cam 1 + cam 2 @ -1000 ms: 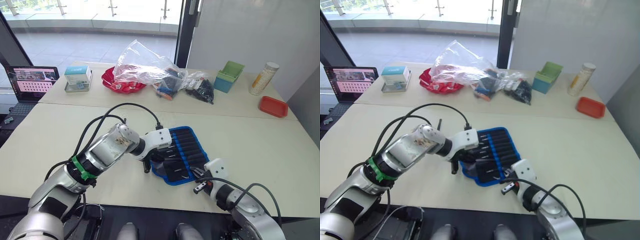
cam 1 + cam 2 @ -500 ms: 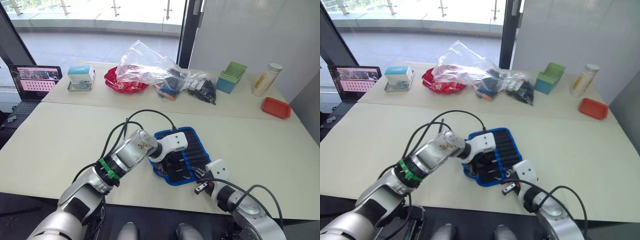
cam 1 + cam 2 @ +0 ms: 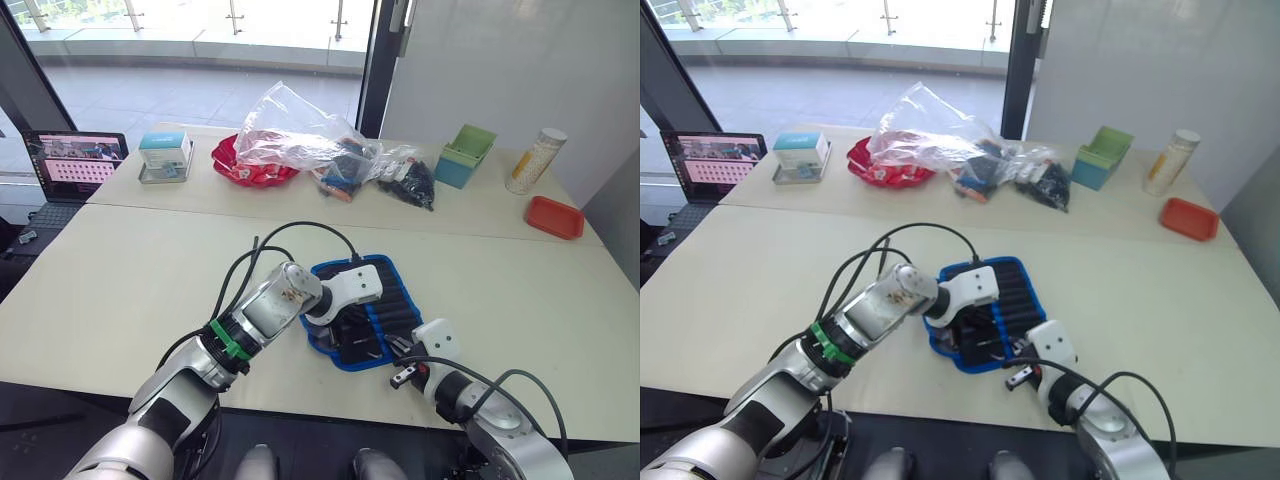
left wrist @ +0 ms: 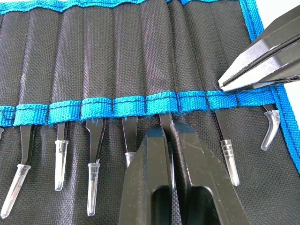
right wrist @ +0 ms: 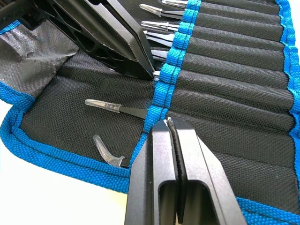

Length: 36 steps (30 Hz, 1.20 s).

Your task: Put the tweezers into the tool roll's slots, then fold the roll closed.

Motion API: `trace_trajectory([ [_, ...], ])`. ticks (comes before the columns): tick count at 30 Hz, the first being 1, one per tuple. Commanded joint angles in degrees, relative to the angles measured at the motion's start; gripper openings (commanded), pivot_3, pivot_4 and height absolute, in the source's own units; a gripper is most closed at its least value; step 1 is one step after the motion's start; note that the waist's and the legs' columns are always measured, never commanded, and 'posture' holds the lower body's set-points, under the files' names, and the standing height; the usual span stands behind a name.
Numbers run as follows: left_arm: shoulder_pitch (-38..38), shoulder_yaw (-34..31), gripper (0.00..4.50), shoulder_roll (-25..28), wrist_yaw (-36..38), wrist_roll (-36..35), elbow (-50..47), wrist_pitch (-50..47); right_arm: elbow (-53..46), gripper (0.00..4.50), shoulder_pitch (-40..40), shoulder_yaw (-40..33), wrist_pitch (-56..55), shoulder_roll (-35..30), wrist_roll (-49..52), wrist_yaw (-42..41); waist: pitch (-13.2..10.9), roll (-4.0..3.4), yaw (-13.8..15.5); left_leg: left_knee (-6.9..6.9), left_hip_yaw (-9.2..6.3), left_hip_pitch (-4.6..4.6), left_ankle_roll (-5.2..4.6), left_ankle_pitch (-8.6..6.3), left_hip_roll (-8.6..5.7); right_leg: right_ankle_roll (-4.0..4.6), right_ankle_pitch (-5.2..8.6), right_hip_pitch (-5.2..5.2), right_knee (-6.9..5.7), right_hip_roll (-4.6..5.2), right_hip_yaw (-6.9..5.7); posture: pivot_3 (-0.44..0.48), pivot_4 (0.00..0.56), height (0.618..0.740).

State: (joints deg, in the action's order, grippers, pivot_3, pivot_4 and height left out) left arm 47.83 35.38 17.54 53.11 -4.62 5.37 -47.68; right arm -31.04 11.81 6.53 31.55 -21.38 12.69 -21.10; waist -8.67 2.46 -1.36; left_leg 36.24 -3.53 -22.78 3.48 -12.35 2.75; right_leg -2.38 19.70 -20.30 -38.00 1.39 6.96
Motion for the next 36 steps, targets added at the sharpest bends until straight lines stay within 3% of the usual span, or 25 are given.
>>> trace_trajectory([
  [1, 0.19, -2.63, 0.97, 0.73, 2.17, -2.13, -3.22, -1.38, 3.51, 0.00, 1.92, 3.28, 3.71, -0.10, 0.29, -1.27, 0.00, 0.00, -0.08, -0.01, 0.00, -0.01, 0.00, 0.00, 0.00, 0.00, 0.00, -0.02, -0.01, 0.00, 0.00, 0.000, 0.150, 0.723],
  [9, -0.06, -12.16, 3.62, 4.63, 1.60, -7.75, -11.07, -8.19, 4.16, 0.00, 1.44, 3.46, 3.47, -0.23, 0.15, -1.51, -0.01, -0.02, -0.65, -0.02, -0.03, -0.02, 0.00, 0.00, 0.02, 0.00, 0.00, -0.05, -0.07, -0.01, -0.03, 0.000, 0.150, 0.723],
  [12, -3.53, -22.27, 4.45, 11.18, 3.23, -14.03, -19.20, -15.10, 4.64, 0.00, 0.90, 3.16, 3.44, -0.70, 0.29, -2.07, -0.02, -0.05, -1.33, -0.03, -0.05, -0.03, 0.00, 0.00, 0.03, 0.00, 0.00, -0.06, -0.07, -0.01, -0.04, 0.000, 0.150, 0.723],
  [15, -7.86, -28.53, 4.45, 14.83, 1.26, -16.96, -23.00, -17.90, 5.08, 0.00, 0.45, 2.93, 3.34, -1.05, 0.32, -2.63, -0.02, -0.16, -1.63, -0.15, -0.04, 0.09, -0.02, -0.01, 0.11, 0.02, -0.01, -0.08, -0.15, -0.03, -0.06, 0.000, 0.150, 0.723],
  [19, -18.74, -38.05, 4.45, 14.99, -6.07, -16.30, -28.01, -13.61, 5.42, 0.00, -0.18, 2.85, 3.47, -1.81, 0.56, -3.66, -0.01, -0.13, -1.38, -0.11, -0.08, 0.20, -0.01, -0.01, 0.07, 0.01, -0.01, 0.07, -0.08, 0.01, -0.10, 0.000, 0.150, 0.723],
  [23, -31.80, -45.37, 4.45, 12.19, -13.31, -13.30, -35.98, -0.60, 5.81, 0.00, -0.29, 2.28, 3.35, -3.13, 0.78, -4.91, 0.00, -0.08, -1.07, -0.12, -0.02, 0.19, 0.00, -0.01, 0.11, 0.04, -0.02, 0.03, -0.08, 0.05, -0.06, 0.000, 0.150, 0.723],
  [27, -42.18, -51.85, 4.45, 8.37, -18.21, -17.63, -42.96, -5.39, 5.80, 0.00, -0.18, 1.95, 3.46, -4.15, 1.11, -5.87, 0.04, -0.01, -0.90, -0.12, -0.03, 0.23, 0.01, -0.02, 0.08, 0.05, -0.03, 0.08, -0.08, 0.12, -0.07, 0.000, 0.150, 0.723],
  [30, -50.08, -57.17, 4.45, 1.87, -23.97, -19.33, -48.84, -4.15, 5.81, 0.00, -0.13, 1.81, 3.59, -4.61, 1.36, -6.43, 0.07, 0.04, -0.92, -0.12, 0.00, 0.28, 0.01, -0.02, 0.06, 0.05, -0.03, 0.13, -0.03, 0.14, -0.06, 0.000, 0.150, 0.723],
  [36, -62.02, -57.63, 4.45, -0.98, -27.78, -18.62, -54.85, 0.14, 6.21, 0.00, -0.22, 2.14, 3.34, -5.31, 1.55, -7.38, 0.16, 0.17, -0.82, -0.13, -0.01, 0.31, 0.02, -0.03, 0.05, 0.05, -0.03, 0.17, -0.02, 0.15, -0.07, 0.000, 0.150, 0.723],
])
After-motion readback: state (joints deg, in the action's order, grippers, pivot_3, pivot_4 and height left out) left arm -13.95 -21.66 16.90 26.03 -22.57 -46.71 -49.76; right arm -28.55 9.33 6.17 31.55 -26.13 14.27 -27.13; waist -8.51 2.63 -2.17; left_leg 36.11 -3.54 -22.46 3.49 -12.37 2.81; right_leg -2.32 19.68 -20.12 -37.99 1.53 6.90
